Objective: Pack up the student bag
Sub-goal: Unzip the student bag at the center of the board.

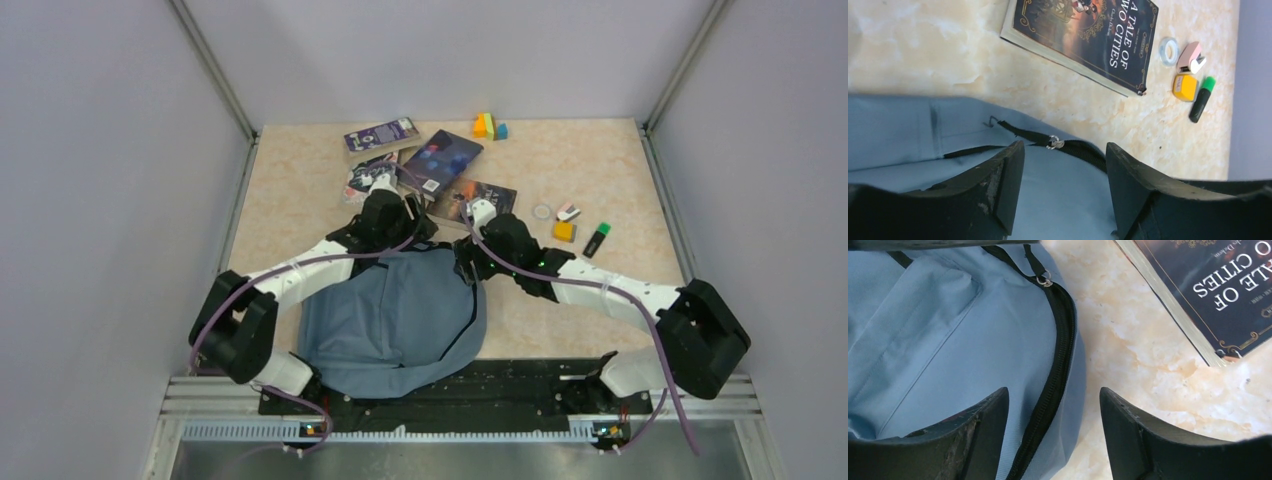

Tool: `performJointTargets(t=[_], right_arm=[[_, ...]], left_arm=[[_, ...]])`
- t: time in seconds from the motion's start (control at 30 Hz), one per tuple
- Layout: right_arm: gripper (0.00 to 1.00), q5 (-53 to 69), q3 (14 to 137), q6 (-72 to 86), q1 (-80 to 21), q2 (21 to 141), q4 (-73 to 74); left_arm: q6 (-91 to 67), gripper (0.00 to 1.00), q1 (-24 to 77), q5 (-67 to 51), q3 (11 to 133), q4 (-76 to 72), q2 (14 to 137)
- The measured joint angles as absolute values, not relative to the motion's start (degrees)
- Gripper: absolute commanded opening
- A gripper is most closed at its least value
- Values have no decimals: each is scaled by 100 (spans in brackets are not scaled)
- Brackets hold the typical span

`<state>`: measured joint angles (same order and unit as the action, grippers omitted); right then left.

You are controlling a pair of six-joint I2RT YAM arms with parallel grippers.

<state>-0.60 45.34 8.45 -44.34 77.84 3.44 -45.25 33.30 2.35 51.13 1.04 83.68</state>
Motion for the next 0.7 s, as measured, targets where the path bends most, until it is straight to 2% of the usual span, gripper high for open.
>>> performJointTargets(t=[0.23,0.7], right_arm=[[57,60,4458,847,-4434,7959,137],[56,318,4348,764,-4434,7977,-165]], left_arm=[[-5181,62,3330,283,5282,-346,9019],[-6477,58,3509,1175,5054,-607,9131]])
